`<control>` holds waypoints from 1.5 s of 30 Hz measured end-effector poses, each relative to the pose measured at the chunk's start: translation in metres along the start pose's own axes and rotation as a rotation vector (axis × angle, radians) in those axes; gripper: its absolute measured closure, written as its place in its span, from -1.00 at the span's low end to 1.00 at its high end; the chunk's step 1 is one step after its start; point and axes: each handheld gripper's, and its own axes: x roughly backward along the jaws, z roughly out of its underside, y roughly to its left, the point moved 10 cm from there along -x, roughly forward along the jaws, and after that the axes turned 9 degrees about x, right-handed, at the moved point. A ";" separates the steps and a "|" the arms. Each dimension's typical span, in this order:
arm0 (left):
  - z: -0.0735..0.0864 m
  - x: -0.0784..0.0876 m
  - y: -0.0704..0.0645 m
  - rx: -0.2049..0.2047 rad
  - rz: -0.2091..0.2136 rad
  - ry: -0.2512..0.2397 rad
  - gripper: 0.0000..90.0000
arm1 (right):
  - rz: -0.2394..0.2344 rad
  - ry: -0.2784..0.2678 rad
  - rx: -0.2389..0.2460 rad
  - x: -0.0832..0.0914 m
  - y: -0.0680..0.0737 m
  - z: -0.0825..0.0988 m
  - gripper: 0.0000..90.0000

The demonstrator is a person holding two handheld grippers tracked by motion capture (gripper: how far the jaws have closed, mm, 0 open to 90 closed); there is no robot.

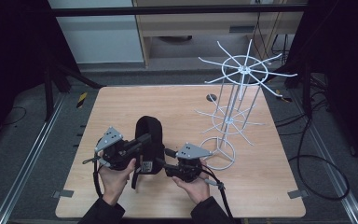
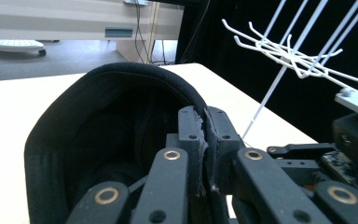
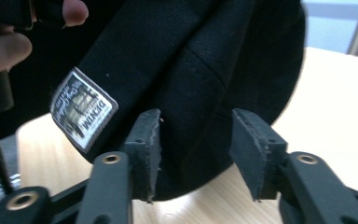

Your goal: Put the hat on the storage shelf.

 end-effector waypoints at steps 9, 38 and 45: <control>0.004 -0.003 -0.004 -0.017 0.022 0.009 0.90 | -0.065 0.015 -0.043 -0.002 0.004 0.006 0.99; 0.065 0.023 0.026 -0.161 -0.177 0.140 -0.10 | 0.087 0.069 0.029 -0.004 -0.005 -0.021 1.00; 0.074 0.015 0.036 -0.153 -0.215 0.162 0.08 | 0.089 0.077 0.028 -0.018 0.006 -0.027 0.99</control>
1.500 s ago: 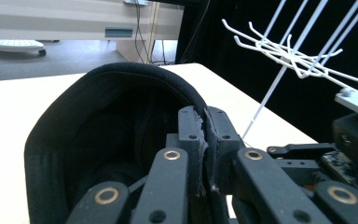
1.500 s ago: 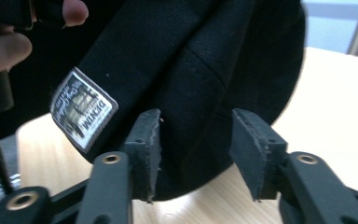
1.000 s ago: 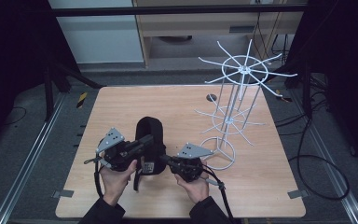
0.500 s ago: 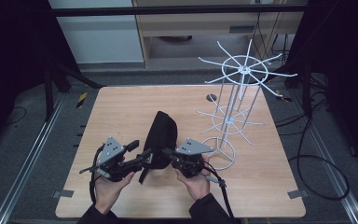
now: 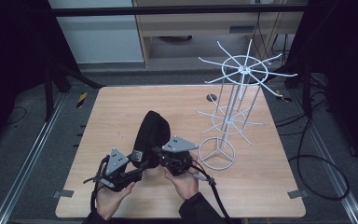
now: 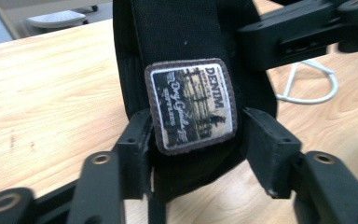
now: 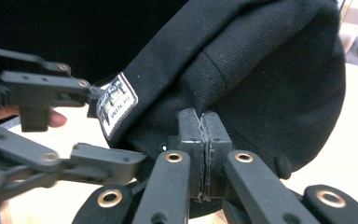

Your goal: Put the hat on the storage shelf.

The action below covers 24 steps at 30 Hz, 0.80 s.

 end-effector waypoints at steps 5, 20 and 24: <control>0.000 0.002 0.008 0.050 0.036 0.010 0.29 | -0.005 -0.012 0.004 0.000 0.000 -0.002 0.91; -0.004 0.005 0.024 0.109 0.056 -0.007 0.35 | 0.022 -0.019 0.052 0.013 -0.019 0.032 0.39; -0.008 0.006 0.023 0.114 0.070 -0.010 0.36 | 0.029 0.029 0.113 0.001 -0.021 0.049 0.18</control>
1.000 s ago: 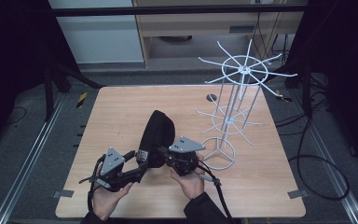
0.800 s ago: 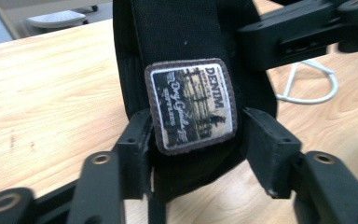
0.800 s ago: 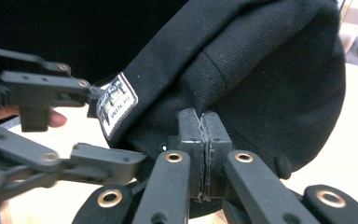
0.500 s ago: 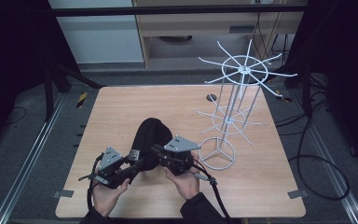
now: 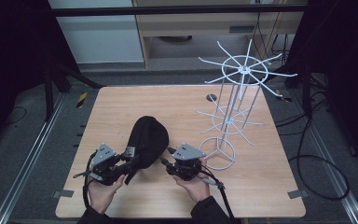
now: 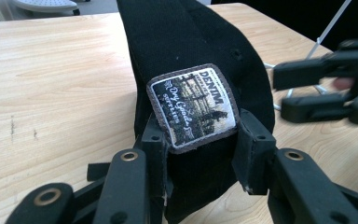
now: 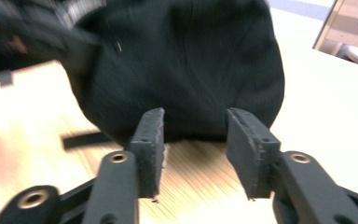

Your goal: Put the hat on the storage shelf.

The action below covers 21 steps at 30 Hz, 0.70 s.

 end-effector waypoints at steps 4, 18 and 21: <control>-0.009 0.005 -0.004 -0.006 0.022 -0.015 0.39 | 0.018 0.012 0.030 -0.007 -0.002 0.007 0.10; -0.028 0.019 -0.029 -0.042 0.115 -0.017 0.55 | 0.039 -0.044 0.112 -0.025 -0.005 -0.001 0.33; -0.028 0.018 -0.029 -0.044 0.112 -0.020 0.54 | 0.022 -0.039 0.115 -0.025 -0.001 -0.001 0.74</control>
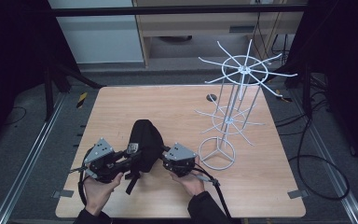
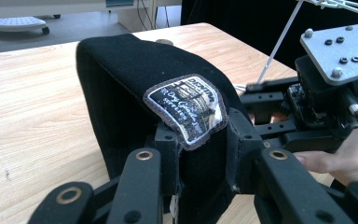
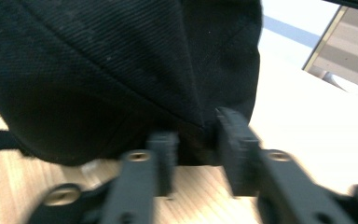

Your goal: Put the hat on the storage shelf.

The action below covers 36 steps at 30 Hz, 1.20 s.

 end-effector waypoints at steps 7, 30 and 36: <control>-0.007 0.006 0.012 -0.008 -0.093 -0.063 0.33 | -0.021 0.000 0.006 0.014 0.001 -0.011 0.79; 0.044 0.020 0.127 0.182 -0.382 0.021 0.02 | -0.080 0.029 0.047 -0.023 0.026 -0.062 0.61; 0.060 0.020 0.149 0.176 -0.454 0.085 0.06 | -0.079 -0.001 0.013 -0.015 0.022 -0.063 0.50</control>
